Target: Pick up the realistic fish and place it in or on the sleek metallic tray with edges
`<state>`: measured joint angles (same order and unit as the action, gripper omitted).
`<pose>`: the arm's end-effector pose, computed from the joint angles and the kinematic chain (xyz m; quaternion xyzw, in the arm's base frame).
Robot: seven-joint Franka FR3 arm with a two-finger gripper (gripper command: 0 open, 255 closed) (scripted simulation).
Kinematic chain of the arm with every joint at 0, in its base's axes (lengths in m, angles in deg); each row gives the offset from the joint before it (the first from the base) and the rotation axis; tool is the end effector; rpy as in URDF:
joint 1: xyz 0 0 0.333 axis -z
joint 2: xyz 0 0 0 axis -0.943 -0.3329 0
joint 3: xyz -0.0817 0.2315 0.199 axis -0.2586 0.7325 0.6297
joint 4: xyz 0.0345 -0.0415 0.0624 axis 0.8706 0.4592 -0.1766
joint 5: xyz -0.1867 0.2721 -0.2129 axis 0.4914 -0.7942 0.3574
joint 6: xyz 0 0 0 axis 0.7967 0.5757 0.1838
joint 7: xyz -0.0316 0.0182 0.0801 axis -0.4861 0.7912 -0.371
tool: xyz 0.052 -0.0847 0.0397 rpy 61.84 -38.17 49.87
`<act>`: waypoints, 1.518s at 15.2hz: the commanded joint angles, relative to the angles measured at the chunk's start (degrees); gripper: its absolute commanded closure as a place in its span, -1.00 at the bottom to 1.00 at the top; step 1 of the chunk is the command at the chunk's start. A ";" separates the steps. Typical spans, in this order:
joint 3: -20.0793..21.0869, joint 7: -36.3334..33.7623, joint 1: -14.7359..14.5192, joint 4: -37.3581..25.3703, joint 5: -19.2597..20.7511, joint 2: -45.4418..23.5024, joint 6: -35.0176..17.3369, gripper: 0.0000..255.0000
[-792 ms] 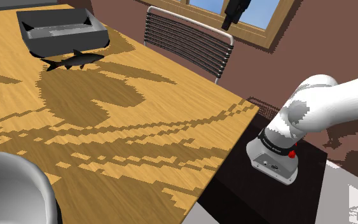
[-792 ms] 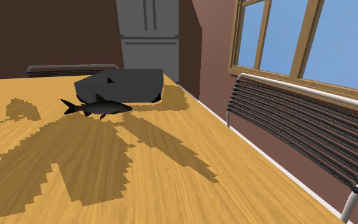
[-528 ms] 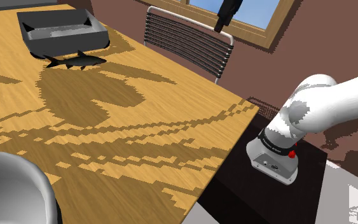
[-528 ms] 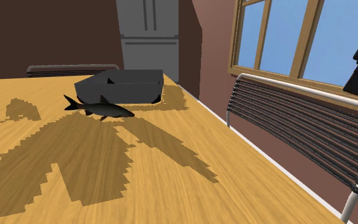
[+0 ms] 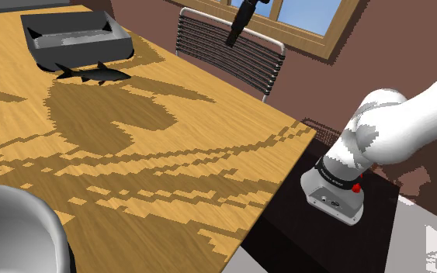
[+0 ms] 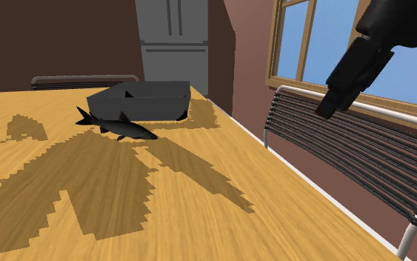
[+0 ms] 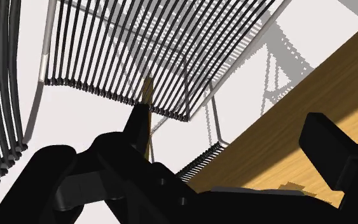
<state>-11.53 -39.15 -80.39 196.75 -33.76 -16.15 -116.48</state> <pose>0.3846 0.0909 0.5714 -0.9566 -0.2387 -0.1493 0.0749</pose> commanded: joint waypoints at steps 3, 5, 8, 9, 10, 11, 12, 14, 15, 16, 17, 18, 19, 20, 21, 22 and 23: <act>-0.59 6.83 -4.43 -1.30 -4.21 -4.72 -6.51 -1.00; -0.91 10.47 -6.73 -2.24 -6.51 -7.22 -9.42 -1.00; -1.41 16.26 -10.24 -4.02 -10.25 -10.89 -13.19 -1.00; -1.57 18.27 -11.42 -4.70 -11.56 -12.09 -14.28 -1.00; -1.71 20.32 -12.58 -5.41 -12.92 -13.27 -15.29 -1.00; -1.84 22.41 -13.71 -6.17 -14.31 -14.43 -16.22 -1.00; -1.93 24.53 -14.81 -6.95 -15.74 -15.56 -17.06 -1.00; -2.13 28.85 -17.02 -8.62 -18.63 -17.76 -18.50 -1.00; -2.18 31.04 -18.07 -9.49 -20.10 -18.82 -19.10 -1.00; -2.20 33.24 -19.08 -10.38 -21.59 -19.85 -19.61 -1.00; -2.23 35.45 -20.09 -11.29 -23.06 -20.86 -20.06 -1.00; -2.24 37.66 -21.08 -12.22 -24.53 -21.84 -20.43 -1.00; -2.18 39.87 -21.98 -13.15 -26.01 -22.78 -20.72 -1.00; -2.09 42.08 -22.85 -14.10 -27.47 -23.70 -20.95 -1.00; -2.00 44.27 -23.71 -15.05 -28.90 -24.59 -21.12 -1.00; -1.83 46.45 -24.47 -16.00 -30.32 -25.44 -21.22 -1.00; -1.67 48.45 -25.17 -16.87 -31.60 -26.21 -21.27 -1.00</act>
<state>-13.30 7.09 -104.81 181.30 -64.01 -41.27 -137.88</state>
